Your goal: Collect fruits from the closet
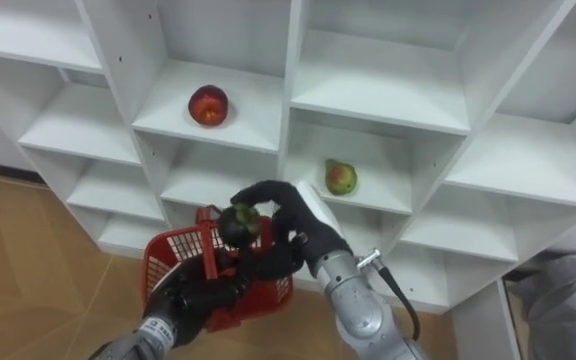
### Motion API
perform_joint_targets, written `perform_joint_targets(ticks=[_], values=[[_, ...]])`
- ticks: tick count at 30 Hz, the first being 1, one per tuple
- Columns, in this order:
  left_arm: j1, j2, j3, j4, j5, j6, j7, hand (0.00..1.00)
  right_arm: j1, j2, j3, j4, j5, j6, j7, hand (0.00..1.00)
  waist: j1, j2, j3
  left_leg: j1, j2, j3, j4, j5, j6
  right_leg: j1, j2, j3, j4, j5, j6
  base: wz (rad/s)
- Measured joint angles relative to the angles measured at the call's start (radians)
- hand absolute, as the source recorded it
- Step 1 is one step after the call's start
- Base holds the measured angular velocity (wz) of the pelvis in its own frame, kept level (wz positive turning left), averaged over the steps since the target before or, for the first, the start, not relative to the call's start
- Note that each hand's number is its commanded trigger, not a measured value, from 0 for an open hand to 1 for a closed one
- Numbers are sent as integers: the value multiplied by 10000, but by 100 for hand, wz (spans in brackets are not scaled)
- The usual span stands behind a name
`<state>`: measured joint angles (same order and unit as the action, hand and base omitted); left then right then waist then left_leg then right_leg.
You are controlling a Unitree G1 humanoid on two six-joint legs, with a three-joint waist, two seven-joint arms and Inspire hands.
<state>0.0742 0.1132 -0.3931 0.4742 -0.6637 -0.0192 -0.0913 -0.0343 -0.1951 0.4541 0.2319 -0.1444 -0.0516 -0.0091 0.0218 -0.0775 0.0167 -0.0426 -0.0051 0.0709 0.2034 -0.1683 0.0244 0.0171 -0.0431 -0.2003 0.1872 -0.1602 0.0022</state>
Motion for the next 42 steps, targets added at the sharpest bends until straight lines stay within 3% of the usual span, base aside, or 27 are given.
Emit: perform_joint_targets(ticks=[18, 29, 32, 36, 42], values=[[0, -2, -39, -5, 26, 11, 1, 100, -8, 19, -86, 97, -128, -3, 110, 100, 131, -79, -32, -136, -5, -29, 31, 6, 0, -144, -10, -8, -4, 4, -6, 0], [0, 3, 102, -204, 702, 369, -45, 100, -22, 9, -208, 527, -238, 108, 73, 100, 147, -127, -33, -267, -30, -155, 70, 2, 0, -164, -33, -167, -33, -1, 1, 3], [0, 96, 143, -450, 705, 440, -45, 100, -34, 6, -303, 559, 197, 61, 62, 100, 170, -131, -35, -324, -46, -183, 172, 4, 3, -205, -51, -216, -36, -3, 4, 4], [-1, 336, 155, -761, 681, 446, -30, 100, -305, 1, -305, 1219, 1329, -309, 57, 100, 132, -146, -44, -322, -46, -202, 175, 5, 4, -202, -50, -224, -31, -3, 4, 0], [0, 337, 152, -795, 675, 448, -19, 100, -353, -40, -352, 1592, 2274, -428, -23, 100, 82, -177, -52, -327, -63, -417, 229, 6, 4, -133, -55, -295, -29, -2, 3, 7]])
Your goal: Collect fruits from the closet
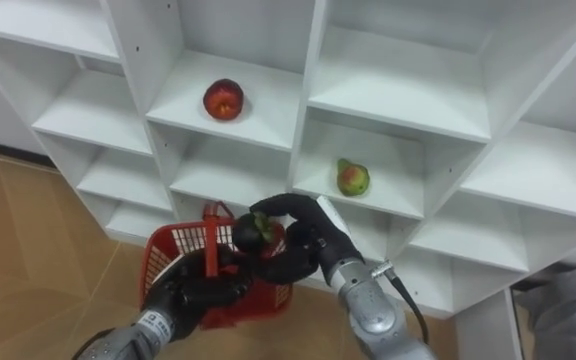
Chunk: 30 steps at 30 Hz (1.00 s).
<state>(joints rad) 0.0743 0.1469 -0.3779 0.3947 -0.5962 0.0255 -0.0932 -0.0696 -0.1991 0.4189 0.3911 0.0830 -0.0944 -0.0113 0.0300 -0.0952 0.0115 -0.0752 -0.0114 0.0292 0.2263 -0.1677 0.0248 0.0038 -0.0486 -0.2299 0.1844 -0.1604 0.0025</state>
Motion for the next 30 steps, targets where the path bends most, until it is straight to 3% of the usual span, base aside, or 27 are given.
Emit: perform_joint_targets(ticks=[5, 11, 20, 30], values=[[7, -6, -1, -8, 8, 21, -61, 100, -93, -3, -213, 299, -35, 21, -4, 100, 5, -7, 4, -37, -8, -46, 53, 0, 0, 49, -12, -60, 8, 0, 0, 3], [290, 28, 191, -920, -7, -30, -878, 100, -111, -41, -1012, 1173, -520, 645, -238, 100, 98, -59, 10, -49, -23, -44, 110, 1, 1, 66, -17, -63, -3, -21, 6, 2], [442, 15, 183, -922, -2, -27, -1415, 100, -112, -47, -1270, 1260, -878, 660, -422, 100, 76, -92, 11, -71, -16, -1, 104, 4, 1, -12, -2, 18, 2, -37, 0, -1], [475, 10, 157, -921, -2, -26, -1452, 100, -113, -6, -1262, 1408, -915, 755, -417, 100, 198, -222, 22, -76, -11, -5, 106, 4, 1, -24, 7, 52, 4, -42, -3, 0]])
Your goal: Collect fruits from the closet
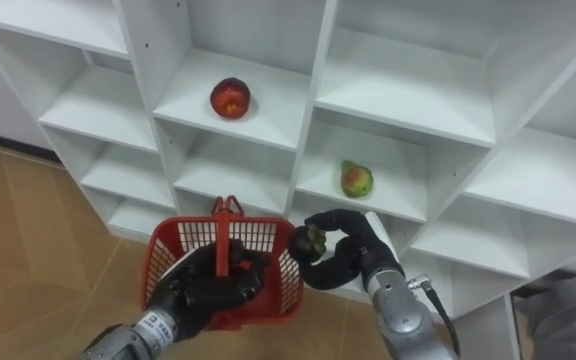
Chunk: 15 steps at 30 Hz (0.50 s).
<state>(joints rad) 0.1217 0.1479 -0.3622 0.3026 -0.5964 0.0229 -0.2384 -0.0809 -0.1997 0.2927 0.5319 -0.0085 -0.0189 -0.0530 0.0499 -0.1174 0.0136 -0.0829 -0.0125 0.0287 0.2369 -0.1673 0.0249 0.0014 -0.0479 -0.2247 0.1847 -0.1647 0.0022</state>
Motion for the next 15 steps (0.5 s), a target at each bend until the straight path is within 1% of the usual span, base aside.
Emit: perform_joint_targets(ticks=[3, 10, 12, 15], values=[[3, 1, -30, 1, 0, 0, 3, 100, 0, 0, -1, 101, -159, 0, 6, 100, 89, -61, 31, -21, -4, -17, 1, 0, 0, -13, 0, 1, -2, 0, 0, 0], [-8, -1, -39, 0, 0, -1, 4, 100, -198, 14, -1, 110, -844, 1, 18, 100, 87, -53, 32, -87, 1, -18, 4, 0, 0, -76, 2, -27, 6, 2, -2, 0], [-18, -33, -115, 0, 3, -1, 16, 100, -324, 19, 11, 82, -1308, 1, 16, 100, 130, -47, 29, -128, 5, -25, 6, -1, -1, -127, -5, -121, 27, 5, -7, 0], [-25, -37, -235, 0, 0, -2, 72, 100, -444, 26, 130, 79, -1497, 1, 16, 100, 129, -25, 32, -148, 2, -62, 6, -2, -2, -129, -12, -198, 28, 7, -8, 3]])
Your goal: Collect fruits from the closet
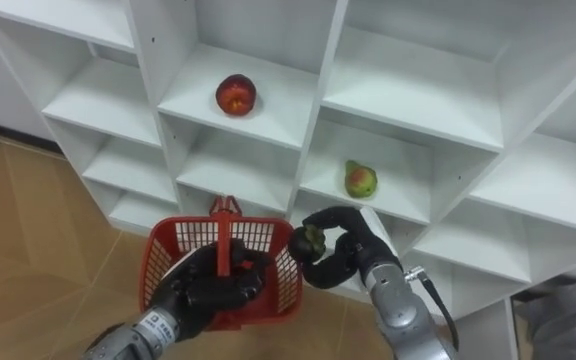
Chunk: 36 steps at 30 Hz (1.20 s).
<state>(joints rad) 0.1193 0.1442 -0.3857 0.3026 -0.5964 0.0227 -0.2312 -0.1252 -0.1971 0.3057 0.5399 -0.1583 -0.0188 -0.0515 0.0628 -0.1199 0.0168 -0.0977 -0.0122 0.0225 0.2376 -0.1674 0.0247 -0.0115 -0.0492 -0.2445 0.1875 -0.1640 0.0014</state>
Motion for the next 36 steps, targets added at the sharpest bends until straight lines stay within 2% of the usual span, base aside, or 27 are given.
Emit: perform_joint_targets(ticks=[7, 9, 12, 19, 20, 21, 22, 23, 29, 36], values=[[-15, -29, -187, 1, -2, 1, 30, 100, -60, 100, 371, -536, -102, 6, 3, 100, -10, 135, 24, -46, -4, -34, -3, -1, -1, -26, -1, -56, -2, 1, -1, 1], [-15, -121, -214, 3, -9, 0, 29, 100, -59, 156, 561, -833, -149, 8, 9, 100, -6, 175, 20, -38, -5, -44, -18, 0, -2, -22, -2, -63, -3, 1, -1, 0], [-14, -141, -251, 10, -14, 0, 26, 100, -59, 325, 692, -1197, -258, 8, 32, 100, -8, 195, 20, -35, -1, -52, -19, 0, -2, -21, -1, -63, -3, 1, -1, 0], [-1, -108, -292, 36, -20, 0, 29, 100, -58, 351, 780, -1246, -372, 29, 34, 100, 21, 198, 17, -45, -9, -64, -17, 0, -2, -18, -5, -71, -1, 1, -1, 0], [0, -110, -298, 75, -19, 0, 29, 100, -58, 354, 794, -1244, -457, 44, 65, 87, 22, 211, 10, -45, -10, -55, -17, 0, -2, -18, -4, -71, 0, 1, -1, 0], [0, -111, -313, 126, -19, 0, 29, 100, -58, 343, 830, -1243, -539, 103, 110, 69, 5, 228, -1, -46, -11, -55, -17, 0, -2, -18, -3, -68, 0, 1, -1, 0], [1, -110, -331, 153, -22, 0, 29, 100, -57, 337, 861, -1237, -579, 126, 117, 20, 4, 238, -5, -47, -11, -56, -17, 0, -1, -16, -3, -71, 1, 1, -1, 0], [-4, -112, -369, 232, -21, 0, 29, 100, -57, 327, 902, -1207, -635, 194, 158, 0, 4, 256, -14, -49, -13, -59, -18, 0, -1, -15, -1, -66, 1, 1, -1, 0], [-3, -119, -523, 586, -8, 3, 23, 100, -48, 315, 1048, -946, -837, 412, 419, 0, 7, 300, -24, -53, -13, -64, -28, 0, -2, -15, 3, -52, 1, 1, 0, 0], [-29, -131, -582, 809, -20, 23, 29, 100, -46, 323, 1099, -727, -918, 430, 624, 0, -10, 298, -23, -132, -17, -80, -2, 0, -1, -29, 2, -81, 4, 1, -1, 0]])
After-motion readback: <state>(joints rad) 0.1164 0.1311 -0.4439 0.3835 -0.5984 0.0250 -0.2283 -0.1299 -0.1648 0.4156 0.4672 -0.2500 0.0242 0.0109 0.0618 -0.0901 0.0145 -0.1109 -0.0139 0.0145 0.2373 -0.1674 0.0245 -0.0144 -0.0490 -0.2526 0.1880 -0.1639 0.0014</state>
